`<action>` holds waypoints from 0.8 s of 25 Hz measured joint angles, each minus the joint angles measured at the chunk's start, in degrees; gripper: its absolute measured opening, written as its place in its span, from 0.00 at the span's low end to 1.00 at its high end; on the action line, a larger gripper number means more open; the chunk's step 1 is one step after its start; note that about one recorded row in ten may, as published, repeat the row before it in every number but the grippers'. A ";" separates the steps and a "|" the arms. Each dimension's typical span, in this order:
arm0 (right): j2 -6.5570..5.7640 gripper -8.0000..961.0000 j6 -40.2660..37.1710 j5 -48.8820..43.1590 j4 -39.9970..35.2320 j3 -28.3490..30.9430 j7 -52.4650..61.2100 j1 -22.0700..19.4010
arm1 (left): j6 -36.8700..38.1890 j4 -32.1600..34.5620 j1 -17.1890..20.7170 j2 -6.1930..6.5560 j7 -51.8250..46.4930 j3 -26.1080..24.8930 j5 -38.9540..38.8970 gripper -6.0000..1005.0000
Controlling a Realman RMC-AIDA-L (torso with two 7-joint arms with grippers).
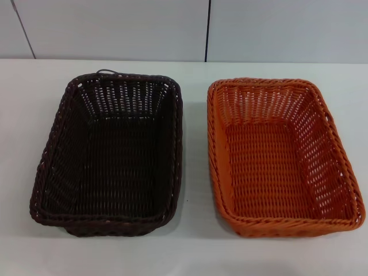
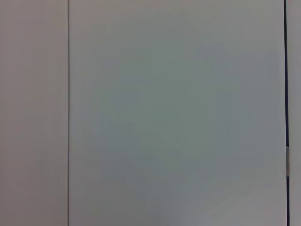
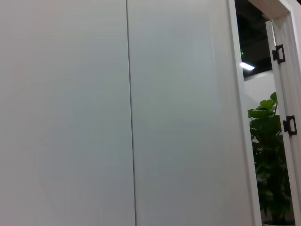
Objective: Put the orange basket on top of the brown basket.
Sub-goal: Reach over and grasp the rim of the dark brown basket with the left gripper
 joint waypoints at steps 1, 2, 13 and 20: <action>-0.02 0.75 0.00 0.00 0.00 0.00 0.01 0.00 | 0.00 0.00 0.00 0.00 0.00 0.00 0.00 0.86; -0.03 0.75 0.01 0.00 0.00 0.01 0.01 0.00 | -0.02 0.00 0.15 0.00 0.00 0.00 -0.01 0.86; -0.02 0.76 0.36 0.00 0.00 -0.07 0.07 0.00 | -0.17 -0.05 0.07 0.20 0.26 2.34 0.08 0.85; -0.01 0.76 0.54 0.00 0.34 -0.16 0.08 0.05 | -17.70 -21.66 3.41 1.57 12.44 2.70 2.94 0.85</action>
